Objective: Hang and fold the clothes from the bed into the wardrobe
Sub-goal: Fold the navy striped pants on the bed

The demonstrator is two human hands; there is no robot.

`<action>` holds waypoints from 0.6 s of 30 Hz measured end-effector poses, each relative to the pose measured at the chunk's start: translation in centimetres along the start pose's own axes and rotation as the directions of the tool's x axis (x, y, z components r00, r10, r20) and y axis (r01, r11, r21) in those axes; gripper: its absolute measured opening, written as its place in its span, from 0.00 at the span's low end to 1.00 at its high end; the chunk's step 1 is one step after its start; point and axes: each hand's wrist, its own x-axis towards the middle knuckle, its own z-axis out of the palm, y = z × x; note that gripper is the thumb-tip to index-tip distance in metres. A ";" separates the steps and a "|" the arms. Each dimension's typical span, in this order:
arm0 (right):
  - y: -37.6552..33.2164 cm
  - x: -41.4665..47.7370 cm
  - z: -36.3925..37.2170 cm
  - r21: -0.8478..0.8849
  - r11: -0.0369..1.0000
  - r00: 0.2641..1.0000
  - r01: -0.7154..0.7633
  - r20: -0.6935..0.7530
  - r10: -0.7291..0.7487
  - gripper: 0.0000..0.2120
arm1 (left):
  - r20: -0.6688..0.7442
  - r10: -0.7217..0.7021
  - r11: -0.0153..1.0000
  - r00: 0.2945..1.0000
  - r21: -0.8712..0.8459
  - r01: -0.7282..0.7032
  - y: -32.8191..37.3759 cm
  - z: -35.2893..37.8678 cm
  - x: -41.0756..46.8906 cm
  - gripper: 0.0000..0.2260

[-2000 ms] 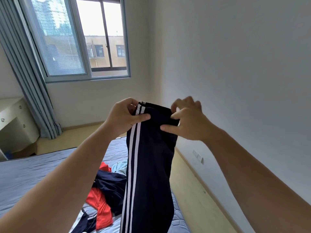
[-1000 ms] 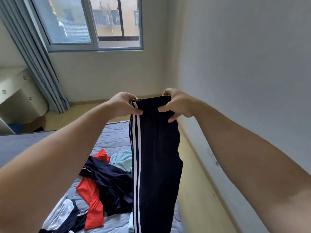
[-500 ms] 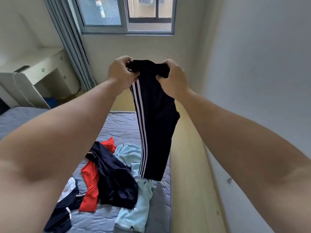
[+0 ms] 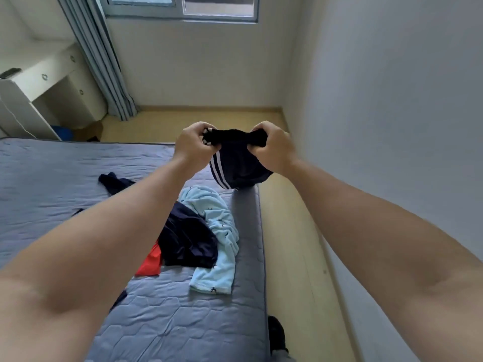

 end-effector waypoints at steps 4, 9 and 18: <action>1.3 -9.7 4.0 -0.069 0.989 0.989 -0.134 0.056 0.138 0.10 | 0.151 -0.101 0.993 0.983 0.080 0.090 -4.8 0.3 -8.0 0.13; 2.1 -19.2 7.2 -0.105 0.953 0.937 -0.283 0.183 0.298 0.10 | 0.308 -0.176 0.978 0.935 0.164 0.130 -8.2 -0.1 -16.8 0.11; 2.1 -31.0 9.1 -0.282 0.934 0.720 -0.221 0.599 0.351 0.10 | 0.505 -0.442 0.897 0.742 0.218 0.385 -12.2 -1.4 -30.6 0.10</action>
